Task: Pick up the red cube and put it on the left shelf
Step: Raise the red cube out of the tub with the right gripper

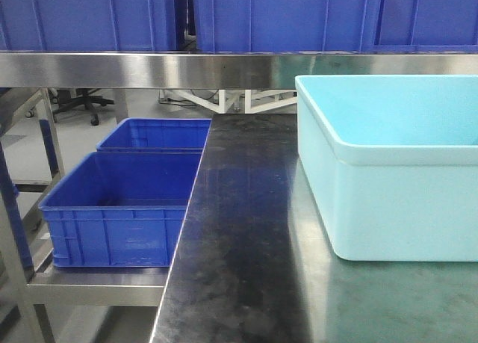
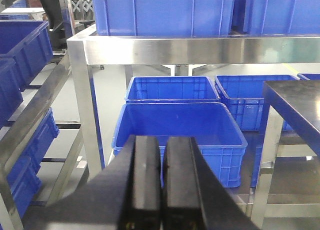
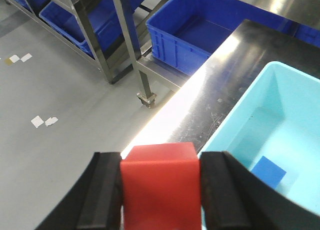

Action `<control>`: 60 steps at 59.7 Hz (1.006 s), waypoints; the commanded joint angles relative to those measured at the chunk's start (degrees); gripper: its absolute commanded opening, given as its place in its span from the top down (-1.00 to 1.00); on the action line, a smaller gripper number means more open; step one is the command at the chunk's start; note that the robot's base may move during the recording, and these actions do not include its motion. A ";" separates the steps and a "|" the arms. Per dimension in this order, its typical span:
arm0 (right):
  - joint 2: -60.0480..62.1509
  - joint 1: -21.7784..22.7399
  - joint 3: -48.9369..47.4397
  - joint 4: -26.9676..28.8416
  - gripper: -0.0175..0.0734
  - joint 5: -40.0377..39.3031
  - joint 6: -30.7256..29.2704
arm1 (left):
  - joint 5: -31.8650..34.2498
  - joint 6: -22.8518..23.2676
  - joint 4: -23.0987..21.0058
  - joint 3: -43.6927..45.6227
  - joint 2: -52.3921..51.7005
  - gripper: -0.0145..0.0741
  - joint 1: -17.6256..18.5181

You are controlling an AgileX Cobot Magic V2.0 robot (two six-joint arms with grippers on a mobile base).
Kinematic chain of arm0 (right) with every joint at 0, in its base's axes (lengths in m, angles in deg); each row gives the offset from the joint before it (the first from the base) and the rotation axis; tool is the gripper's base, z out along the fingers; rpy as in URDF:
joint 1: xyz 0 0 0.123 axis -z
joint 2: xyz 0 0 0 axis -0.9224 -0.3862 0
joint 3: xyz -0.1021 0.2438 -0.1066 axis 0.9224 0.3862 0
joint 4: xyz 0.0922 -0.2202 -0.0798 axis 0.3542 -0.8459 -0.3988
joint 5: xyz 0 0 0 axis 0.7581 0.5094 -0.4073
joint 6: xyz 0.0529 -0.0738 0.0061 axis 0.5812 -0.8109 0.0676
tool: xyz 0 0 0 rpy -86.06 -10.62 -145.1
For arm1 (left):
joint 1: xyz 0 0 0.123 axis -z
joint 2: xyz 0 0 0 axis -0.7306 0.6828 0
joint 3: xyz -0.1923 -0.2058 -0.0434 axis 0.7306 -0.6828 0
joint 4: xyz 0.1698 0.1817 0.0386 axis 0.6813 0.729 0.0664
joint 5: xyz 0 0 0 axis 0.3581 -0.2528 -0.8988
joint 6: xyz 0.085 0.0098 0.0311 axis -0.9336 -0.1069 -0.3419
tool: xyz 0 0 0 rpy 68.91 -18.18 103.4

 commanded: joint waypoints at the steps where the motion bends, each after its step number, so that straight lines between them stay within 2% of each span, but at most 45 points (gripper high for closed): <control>1: 0.90 -0.13 -1.58 0.12 0.50 -3.84 -0.67 | 5.03 0.05 -0.17 -1.32 -0.92 0.44 0.37; 60: 0.90 -0.13 -1.58 0.12 0.50 -3.84 -0.67 | 5.03 0.05 -0.17 -1.32 -0.92 0.44 0.37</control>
